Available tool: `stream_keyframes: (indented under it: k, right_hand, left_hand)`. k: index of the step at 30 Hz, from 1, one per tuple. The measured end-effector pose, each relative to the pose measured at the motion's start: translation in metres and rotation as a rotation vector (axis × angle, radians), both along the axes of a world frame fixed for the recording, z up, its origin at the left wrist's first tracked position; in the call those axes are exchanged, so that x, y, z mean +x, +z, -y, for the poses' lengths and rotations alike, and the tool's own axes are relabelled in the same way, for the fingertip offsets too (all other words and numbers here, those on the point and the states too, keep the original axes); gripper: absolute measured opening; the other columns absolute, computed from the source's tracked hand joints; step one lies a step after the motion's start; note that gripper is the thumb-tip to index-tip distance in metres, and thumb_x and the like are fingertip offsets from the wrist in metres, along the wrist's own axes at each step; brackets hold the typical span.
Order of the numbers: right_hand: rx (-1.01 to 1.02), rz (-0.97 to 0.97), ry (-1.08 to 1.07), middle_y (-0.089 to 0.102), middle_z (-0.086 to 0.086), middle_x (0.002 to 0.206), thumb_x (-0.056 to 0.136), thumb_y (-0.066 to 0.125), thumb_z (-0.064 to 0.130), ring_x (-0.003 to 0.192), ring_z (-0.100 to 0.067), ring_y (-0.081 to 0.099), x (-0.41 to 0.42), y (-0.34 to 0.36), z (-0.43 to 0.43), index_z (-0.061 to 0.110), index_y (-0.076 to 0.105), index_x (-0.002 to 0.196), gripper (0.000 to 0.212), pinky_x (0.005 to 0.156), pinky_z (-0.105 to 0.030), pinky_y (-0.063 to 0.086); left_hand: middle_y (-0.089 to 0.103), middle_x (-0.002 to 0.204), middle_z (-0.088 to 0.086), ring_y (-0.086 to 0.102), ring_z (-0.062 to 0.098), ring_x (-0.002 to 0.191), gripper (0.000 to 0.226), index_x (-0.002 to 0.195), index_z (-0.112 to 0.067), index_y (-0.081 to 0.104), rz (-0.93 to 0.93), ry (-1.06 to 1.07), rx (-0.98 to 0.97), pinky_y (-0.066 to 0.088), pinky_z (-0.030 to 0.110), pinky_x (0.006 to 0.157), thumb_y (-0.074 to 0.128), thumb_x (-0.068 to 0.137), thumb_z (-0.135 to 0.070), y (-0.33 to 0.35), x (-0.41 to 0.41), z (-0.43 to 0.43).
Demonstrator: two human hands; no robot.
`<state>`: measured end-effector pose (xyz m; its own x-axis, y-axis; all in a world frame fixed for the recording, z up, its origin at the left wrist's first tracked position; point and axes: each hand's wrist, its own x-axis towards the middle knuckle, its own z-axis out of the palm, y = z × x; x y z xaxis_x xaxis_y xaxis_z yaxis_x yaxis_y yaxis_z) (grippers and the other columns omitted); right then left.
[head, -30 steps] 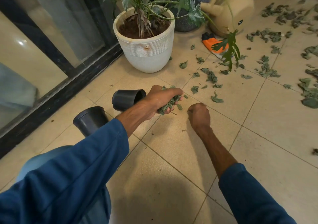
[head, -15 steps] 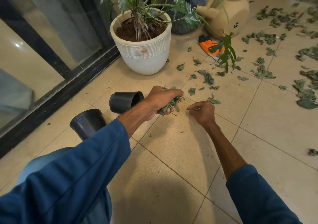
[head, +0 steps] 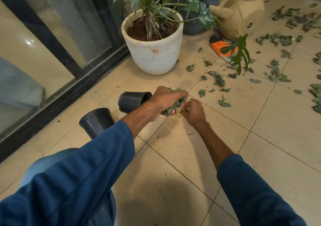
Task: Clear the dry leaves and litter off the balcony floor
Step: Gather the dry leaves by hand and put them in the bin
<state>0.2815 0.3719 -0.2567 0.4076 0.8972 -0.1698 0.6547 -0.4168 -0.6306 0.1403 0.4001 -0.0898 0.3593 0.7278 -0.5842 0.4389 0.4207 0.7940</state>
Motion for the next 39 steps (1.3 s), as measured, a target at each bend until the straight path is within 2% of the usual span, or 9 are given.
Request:
stream_keyframes:
  k: [7,11,13,17,19,22,26,31,39]
  right_hand:
    - [0.010,0.166,-0.016,0.073,-0.008,0.086,0.086,0.069,0.006,0.082,-0.029,0.067,-0.004,0.001,0.008,0.014,0.074,0.087,0.010,0.066,-0.026,0.042]
    - [0.097,0.003,-0.077,0.075,-0.006,0.092,0.086,0.072,0.003,0.076,-0.016,0.065,0.021,-0.003,0.009,0.008,0.077,0.097,0.013,0.056,-0.006,0.036]
    - [0.121,0.001,-0.109,0.075,-0.009,0.104,0.085,0.076,0.002,0.082,-0.013,0.062,0.032,0.001,0.005,0.003,0.075,0.109,0.025,0.060,-0.003,0.036]
    - [0.124,0.062,-0.095,0.069,-0.016,0.121,0.082,0.078,0.000,0.106,-0.026,0.066,0.041,0.006,-0.017,0.001,0.070,0.121,0.040,0.087,-0.028,0.052]
    - [0.073,0.096,-0.080,0.068,-0.018,0.120,0.081,0.080,0.003,0.105,-0.029,0.066,0.041,-0.002,-0.030,0.003,0.071,0.119,0.040,0.084,-0.025,0.047]
    - [0.000,0.159,-0.044,0.070,-0.020,0.102,0.084,0.073,0.002,0.084,-0.029,0.067,0.036,-0.015,-0.038,0.006,0.075,0.098,0.015,0.070,-0.026,0.045]
    - [0.040,0.228,-0.040,0.072,-0.013,0.088,0.086,0.065,-0.002,0.070,-0.022,0.062,0.029,-0.020,-0.026,0.011,0.078,0.092,0.019,0.064,-0.025,0.043]
    - [0.135,0.181,-0.074,0.078,-0.005,0.090,0.086,0.068,-0.001,0.071,-0.014,0.066,0.055,-0.015,0.003,0.013,0.081,0.091,0.020,0.076,-0.031,0.059]
    - [0.224,0.037,-0.224,0.076,-0.011,0.099,0.085,0.074,-0.002,0.090,-0.017,0.067,0.132,0.014,0.041,0.001,0.079,0.097,0.014,0.081,-0.016,0.043]
  left_hand:
    - [0.066,0.068,0.001,0.052,0.012,0.051,0.033,0.102,0.002,0.078,0.009,-0.035,-0.004,0.039,0.018,0.040,0.076,0.088,-0.029,0.001,0.002,0.003]
    - [0.066,0.068,0.001,0.052,0.013,0.052,0.030,0.099,0.000,0.079,0.011,-0.050,0.006,0.039,0.018,0.040,0.075,0.089,-0.028,0.003,0.001,0.003]
    - [0.067,0.070,0.002,0.053,0.013,0.052,0.031,0.100,0.000,0.078,0.011,-0.046,0.012,0.039,0.018,0.039,0.076,0.088,-0.029,0.004,-0.001,0.002]
    - [0.066,0.070,0.003,0.053,0.013,0.049,0.031,0.100,0.001,0.078,0.011,-0.036,0.016,0.038,0.018,0.038,0.076,0.088,-0.028,0.004,-0.004,0.000]
    - [0.065,0.069,0.002,0.052,0.013,0.050,0.031,0.099,0.001,0.078,0.009,-0.031,0.015,0.038,0.018,0.039,0.076,0.088,-0.027,0.004,-0.005,-0.001]
    - [0.065,0.068,0.001,0.053,0.013,0.051,0.033,0.100,0.001,0.078,0.006,-0.026,0.012,0.038,0.018,0.039,0.076,0.087,-0.029,0.002,-0.005,-0.003]
    - [0.066,0.070,0.003,0.053,0.015,0.053,0.032,0.099,0.001,0.078,-0.009,-0.026,0.011,0.040,0.018,0.040,0.077,0.085,-0.027,0.001,-0.003,-0.003]
    - [0.067,0.068,0.000,0.054,0.014,0.053,0.026,0.093,-0.005,0.080,0.005,-0.067,-0.006,0.040,0.020,0.041,0.077,0.087,-0.030,-0.002,0.005,0.001]
    - [0.067,0.068,0.000,0.054,0.013,0.052,0.029,0.097,-0.003,0.079,0.004,-0.090,-0.016,0.041,0.019,0.039,0.077,0.089,-0.031,-0.002,0.014,0.004]
